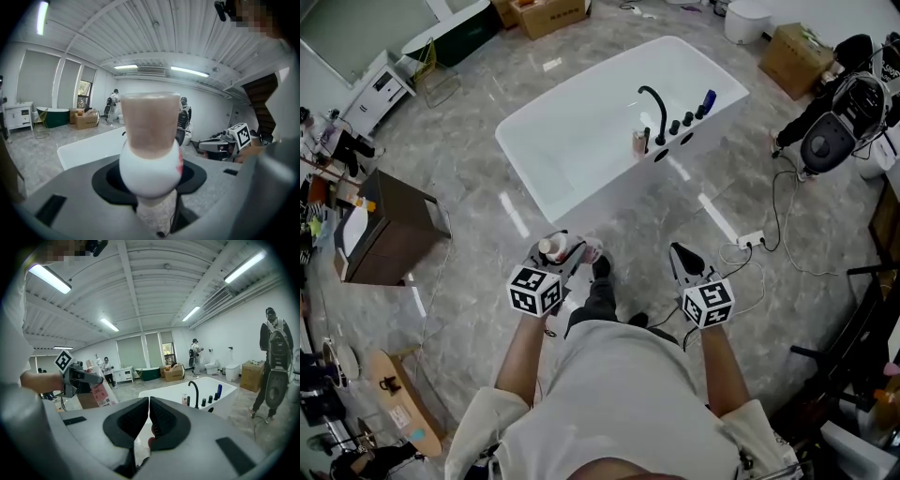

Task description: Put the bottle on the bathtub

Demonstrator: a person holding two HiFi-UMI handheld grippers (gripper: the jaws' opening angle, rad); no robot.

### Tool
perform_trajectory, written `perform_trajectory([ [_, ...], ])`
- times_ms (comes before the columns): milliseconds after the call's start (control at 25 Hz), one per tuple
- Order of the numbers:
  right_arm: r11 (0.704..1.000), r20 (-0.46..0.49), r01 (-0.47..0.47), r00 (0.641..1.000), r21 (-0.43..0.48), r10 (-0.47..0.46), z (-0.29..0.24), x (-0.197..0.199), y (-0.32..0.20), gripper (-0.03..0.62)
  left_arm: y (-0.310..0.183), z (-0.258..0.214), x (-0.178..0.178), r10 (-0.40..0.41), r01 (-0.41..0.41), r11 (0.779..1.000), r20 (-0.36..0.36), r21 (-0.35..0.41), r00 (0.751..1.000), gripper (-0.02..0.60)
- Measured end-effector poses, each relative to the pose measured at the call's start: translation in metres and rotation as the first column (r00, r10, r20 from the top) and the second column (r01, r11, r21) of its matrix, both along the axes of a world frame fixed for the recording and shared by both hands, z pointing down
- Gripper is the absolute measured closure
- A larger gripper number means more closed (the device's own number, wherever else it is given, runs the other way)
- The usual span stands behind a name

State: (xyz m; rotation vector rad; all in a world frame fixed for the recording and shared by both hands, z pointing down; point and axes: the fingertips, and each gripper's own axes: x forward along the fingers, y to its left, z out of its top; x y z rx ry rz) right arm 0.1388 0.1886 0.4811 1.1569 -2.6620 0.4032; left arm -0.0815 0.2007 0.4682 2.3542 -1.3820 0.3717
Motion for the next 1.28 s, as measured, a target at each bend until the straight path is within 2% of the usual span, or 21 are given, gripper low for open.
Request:
perform_trajectory([
  [200,0.999,-0.014,-0.013,1.0,-0.029,0.013,0.007,-0.027,-0.044,0.563,-0.05,0.01,-0.024,0.011,-0.011,1.0,-0.009,-0.021,1.0,0.365],
  [400,0.996,-0.024,-0.045,0.999,-0.074,0.043,0.016,-0.05,-0.094,0.562,-0.108,0.022,-0.044,0.045,-0.044,0.998,0.022,-0.042,0.999,0.365],
  [600,0.989,-0.017,-0.085,0.996,-0.124,0.083,0.028,-0.074,-0.148,0.563,-0.169,0.032,-0.065,0.082,-0.08,0.994,0.021,-0.072,0.996,0.365],
  [800,0.979,-0.021,-0.126,0.992,-0.162,0.125,0.041,-0.096,-0.194,0.562,-0.224,0.047,-0.083,0.129,-0.123,0.988,0.064,-0.09,0.99,0.365],
  [1080,0.961,-0.055,-0.177,0.984,-0.211,0.17,0.057,-0.119,-0.241,0.562,-0.287,0.067,-0.096,0.193,-0.183,0.975,0.067,-0.126,0.979,0.364],
  [1280,0.958,-0.109,-0.176,0.982,-0.226,0.155,0.074,-0.126,-0.268,0.562,-0.325,0.085,-0.095,0.243,-0.229,0.963,0.086,-0.14,0.966,0.364],
])
